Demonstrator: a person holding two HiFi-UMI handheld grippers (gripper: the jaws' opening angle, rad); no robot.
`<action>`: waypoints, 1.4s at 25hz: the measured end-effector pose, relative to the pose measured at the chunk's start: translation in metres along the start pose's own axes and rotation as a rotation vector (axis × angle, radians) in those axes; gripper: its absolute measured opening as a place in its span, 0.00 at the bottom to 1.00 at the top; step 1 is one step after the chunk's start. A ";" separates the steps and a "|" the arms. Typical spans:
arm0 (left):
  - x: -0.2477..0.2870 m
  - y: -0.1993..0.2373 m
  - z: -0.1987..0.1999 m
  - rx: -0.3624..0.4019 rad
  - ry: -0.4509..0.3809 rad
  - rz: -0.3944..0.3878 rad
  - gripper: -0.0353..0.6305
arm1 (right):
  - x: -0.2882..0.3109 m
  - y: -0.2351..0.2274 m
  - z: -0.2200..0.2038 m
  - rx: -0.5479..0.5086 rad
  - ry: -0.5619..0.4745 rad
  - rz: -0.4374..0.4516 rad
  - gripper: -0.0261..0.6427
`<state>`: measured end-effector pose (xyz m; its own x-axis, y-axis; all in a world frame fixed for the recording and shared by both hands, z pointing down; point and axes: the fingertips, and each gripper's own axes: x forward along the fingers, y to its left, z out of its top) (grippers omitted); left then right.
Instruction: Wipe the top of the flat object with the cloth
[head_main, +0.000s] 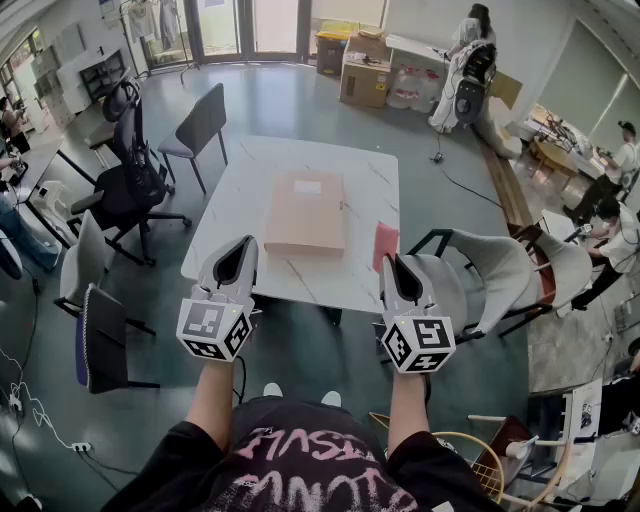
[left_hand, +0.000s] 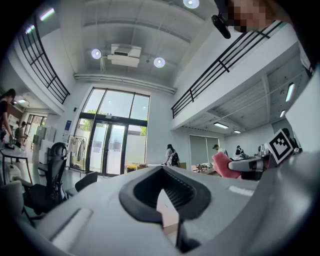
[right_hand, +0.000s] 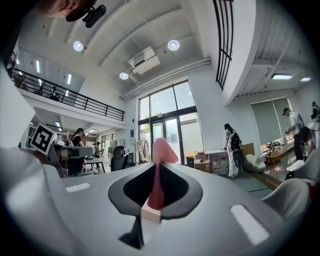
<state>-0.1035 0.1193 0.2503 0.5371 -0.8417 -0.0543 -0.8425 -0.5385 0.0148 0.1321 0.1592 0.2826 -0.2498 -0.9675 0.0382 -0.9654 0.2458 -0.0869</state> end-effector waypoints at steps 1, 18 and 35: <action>0.000 -0.001 0.000 0.000 -0.003 -0.001 0.05 | 0.000 -0.001 0.000 0.000 -0.002 -0.001 0.10; 0.012 -0.013 -0.003 0.014 0.007 0.007 0.05 | 0.003 -0.018 0.004 -0.033 -0.034 -0.002 0.11; 0.032 -0.054 -0.004 0.039 0.019 0.022 0.05 | -0.004 -0.054 0.000 0.002 -0.035 0.057 0.11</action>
<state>-0.0409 0.1217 0.2519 0.5188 -0.8542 -0.0350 -0.8549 -0.5183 -0.0235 0.1856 0.1497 0.2875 -0.3017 -0.9534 -0.0016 -0.9495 0.3006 -0.0902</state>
